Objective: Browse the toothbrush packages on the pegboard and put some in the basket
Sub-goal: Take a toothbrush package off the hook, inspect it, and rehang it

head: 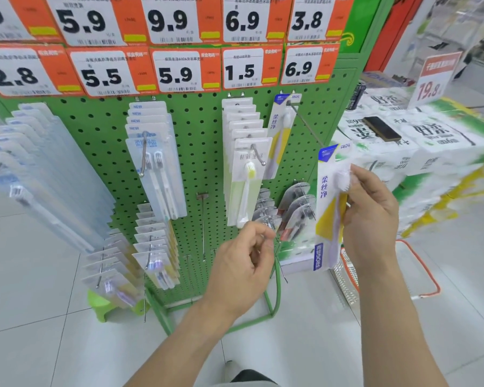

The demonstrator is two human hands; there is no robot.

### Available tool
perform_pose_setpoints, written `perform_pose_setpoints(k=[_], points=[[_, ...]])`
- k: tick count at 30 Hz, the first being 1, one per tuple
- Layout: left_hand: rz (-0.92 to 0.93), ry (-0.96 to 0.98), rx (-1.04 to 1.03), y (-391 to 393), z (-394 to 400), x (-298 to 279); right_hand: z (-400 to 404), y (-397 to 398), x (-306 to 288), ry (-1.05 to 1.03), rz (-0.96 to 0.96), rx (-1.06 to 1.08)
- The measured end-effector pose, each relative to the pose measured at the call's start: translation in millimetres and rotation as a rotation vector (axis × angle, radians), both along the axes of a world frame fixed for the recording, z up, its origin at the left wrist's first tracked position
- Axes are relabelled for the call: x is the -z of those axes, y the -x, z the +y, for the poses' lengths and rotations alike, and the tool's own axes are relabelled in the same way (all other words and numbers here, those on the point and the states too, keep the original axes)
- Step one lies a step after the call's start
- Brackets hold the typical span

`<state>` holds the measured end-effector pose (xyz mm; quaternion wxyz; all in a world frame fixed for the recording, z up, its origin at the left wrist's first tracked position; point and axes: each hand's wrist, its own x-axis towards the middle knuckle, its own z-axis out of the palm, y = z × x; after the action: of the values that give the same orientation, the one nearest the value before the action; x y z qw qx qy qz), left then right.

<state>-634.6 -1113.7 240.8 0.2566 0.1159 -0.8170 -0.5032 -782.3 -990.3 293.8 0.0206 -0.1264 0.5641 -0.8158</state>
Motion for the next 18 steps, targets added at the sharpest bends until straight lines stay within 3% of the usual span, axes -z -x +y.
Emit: perform_pose_setpoints(k=[5,12,18], points=[[0.039,-0.08,-0.019,-4.8,4.3,-7.7,5.5,-26.0,4.3,-0.016,-0.002,-0.066],[0.1,-0.332,-0.061,-20.5,-0.6,-10.5,-12.5,-76.0,44.7,-0.309,0.061,-0.234],[0.049,-0.296,-0.25,-42.2,-23.6,1.2,-32.2,-107.2,66.1,-0.389,0.013,-0.415]])
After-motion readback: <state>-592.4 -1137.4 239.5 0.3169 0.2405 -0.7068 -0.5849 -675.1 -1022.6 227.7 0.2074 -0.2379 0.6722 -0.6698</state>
